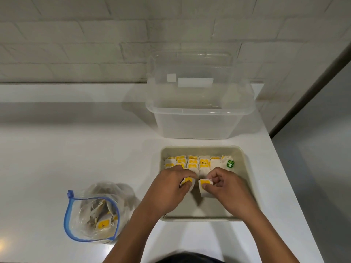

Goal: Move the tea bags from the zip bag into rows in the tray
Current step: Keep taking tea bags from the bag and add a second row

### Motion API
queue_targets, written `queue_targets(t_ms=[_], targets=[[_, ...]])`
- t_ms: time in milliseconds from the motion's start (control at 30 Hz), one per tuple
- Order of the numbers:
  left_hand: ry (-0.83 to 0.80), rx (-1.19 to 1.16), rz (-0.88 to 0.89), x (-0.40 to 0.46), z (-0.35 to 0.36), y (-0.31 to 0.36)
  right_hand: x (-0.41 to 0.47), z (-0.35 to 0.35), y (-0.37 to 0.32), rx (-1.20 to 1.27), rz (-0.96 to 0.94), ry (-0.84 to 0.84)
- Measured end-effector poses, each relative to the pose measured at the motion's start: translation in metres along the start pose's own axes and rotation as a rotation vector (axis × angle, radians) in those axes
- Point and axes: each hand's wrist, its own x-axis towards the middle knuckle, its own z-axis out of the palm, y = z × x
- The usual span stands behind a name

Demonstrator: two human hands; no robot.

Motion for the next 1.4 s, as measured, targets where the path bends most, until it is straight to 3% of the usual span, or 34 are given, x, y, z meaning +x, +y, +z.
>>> queue_targets(t_ms=[233,467,733,1100,1400], targets=[[0.091,-0.073,-0.093,-0.003,-0.003,0.0,0.016,-0.008,0.013,-0.177,0.14,-0.054],[0.13,-0.049,-0.075,-0.009,-0.006,-0.005,0.028,-0.009,0.007,-0.336,0.184,-0.273],[0.171,-0.005,-0.066,-0.01,-0.009,-0.012,0.035,0.007,0.002,-0.414,0.103,-0.092],[0.154,0.018,-0.062,-0.01,-0.01,-0.012,0.031,-0.016,0.008,-0.712,0.215,-0.13],[0.128,0.015,-0.064,-0.008,-0.007,-0.013,0.043,-0.005,0.001,-0.874,0.183,-0.094]])
